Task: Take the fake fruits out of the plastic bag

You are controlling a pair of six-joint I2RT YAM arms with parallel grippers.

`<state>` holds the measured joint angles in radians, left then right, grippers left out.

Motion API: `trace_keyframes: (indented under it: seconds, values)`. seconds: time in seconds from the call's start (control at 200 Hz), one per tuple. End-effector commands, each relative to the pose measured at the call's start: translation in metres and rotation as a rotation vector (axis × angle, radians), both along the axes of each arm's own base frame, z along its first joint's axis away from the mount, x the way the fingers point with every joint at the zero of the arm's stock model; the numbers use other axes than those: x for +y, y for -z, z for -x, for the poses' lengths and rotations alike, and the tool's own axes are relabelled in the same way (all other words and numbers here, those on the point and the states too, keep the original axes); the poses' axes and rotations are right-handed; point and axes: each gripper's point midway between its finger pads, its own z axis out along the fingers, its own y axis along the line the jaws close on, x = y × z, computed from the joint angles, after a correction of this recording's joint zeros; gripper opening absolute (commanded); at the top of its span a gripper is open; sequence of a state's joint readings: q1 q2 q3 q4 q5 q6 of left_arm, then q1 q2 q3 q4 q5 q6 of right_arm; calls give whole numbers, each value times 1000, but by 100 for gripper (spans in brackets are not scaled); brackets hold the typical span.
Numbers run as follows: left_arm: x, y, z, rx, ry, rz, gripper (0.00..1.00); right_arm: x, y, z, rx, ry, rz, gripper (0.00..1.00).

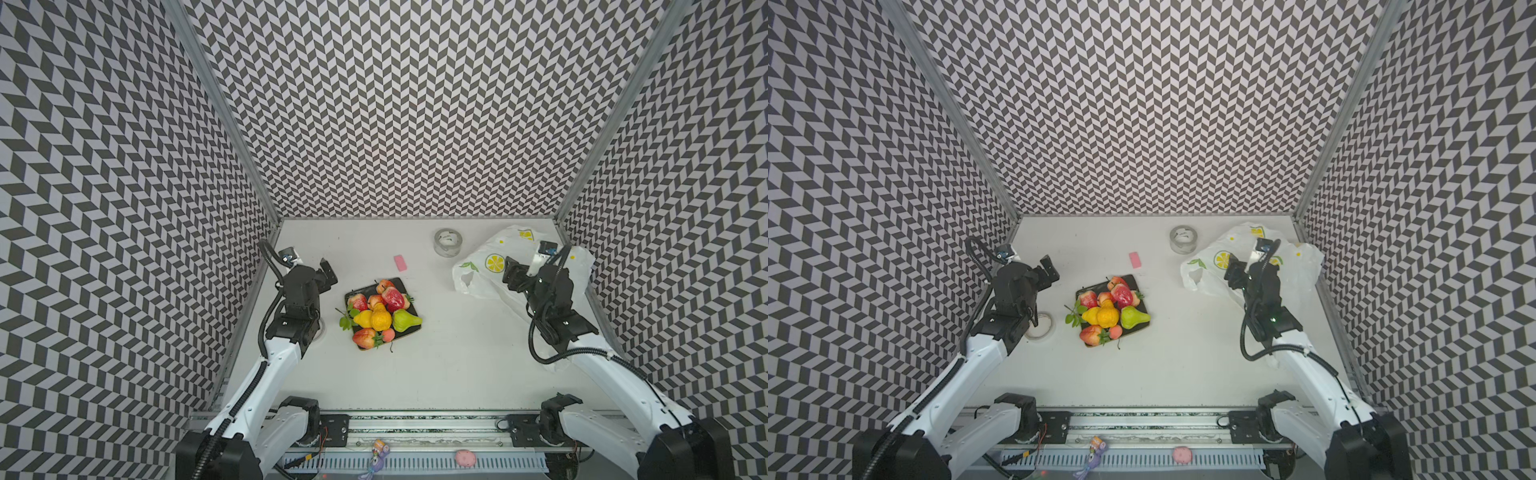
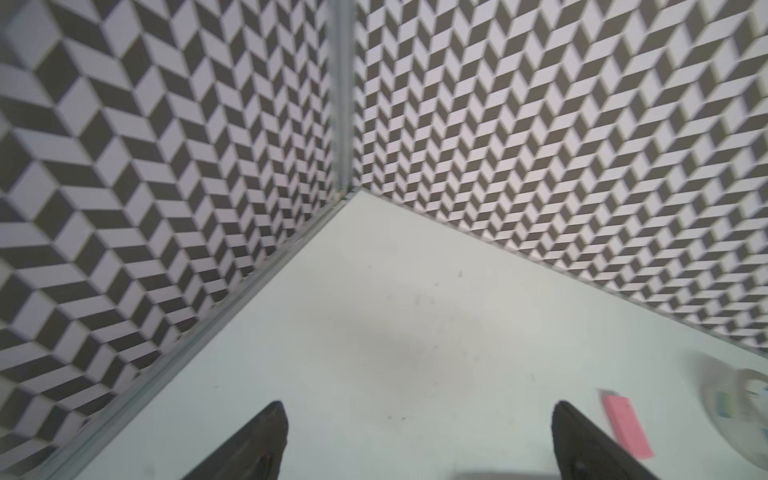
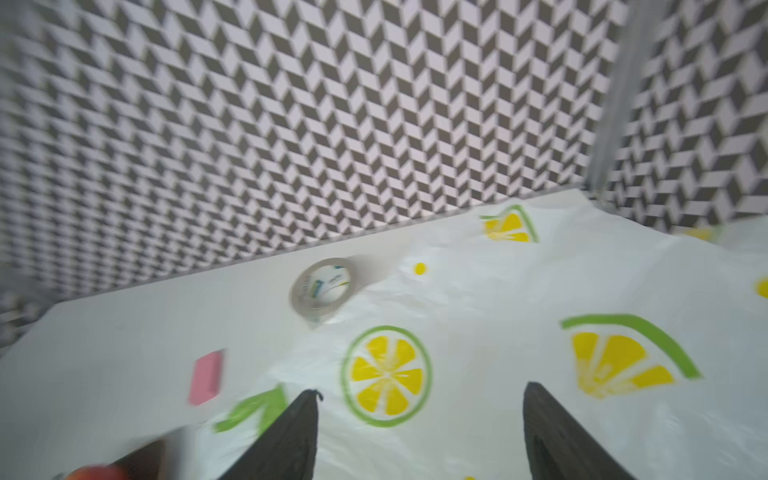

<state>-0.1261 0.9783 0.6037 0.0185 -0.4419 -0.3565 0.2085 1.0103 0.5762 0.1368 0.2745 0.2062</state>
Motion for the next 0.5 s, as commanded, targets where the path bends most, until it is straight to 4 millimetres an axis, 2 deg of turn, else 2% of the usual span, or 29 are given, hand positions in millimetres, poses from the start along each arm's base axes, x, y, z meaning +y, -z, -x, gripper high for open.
trace_keyframes:
  seconds: [0.0, 0.105, 0.115, 0.195, 0.335, 0.381, 0.441, 0.496]
  values:
    - [30, 9, 13, -41, -135, -41, 99, -32, -9, 1, -132, 108, 44, 78]
    - [25, 28, 12, -46, -68, -71, 100, -33, 13, -2, -125, 68, 125, 79]
    - [24, 30, 12, -45, -57, -75, 100, -33, 9, -4, -146, 69, 129, 79]
    - [20, 43, 12, -56, -20, -109, 100, -39, 21, -5, -173, 89, 157, 81]
    - [9, 47, 9, -136, 56, -130, 100, -41, 50, -12, -169, 63, 152, 81]
    - [6, 47, 8, -158, 75, -129, 100, -42, 53, -12, -194, 67, 140, 81]
    - [1, 50, 5, -173, 101, -130, 100, -37, 47, -14, -238, 33, 164, 80]
    - [-3, 52, 2, -187, 127, -143, 100, -37, 48, -21, -230, 12, 141, 79]
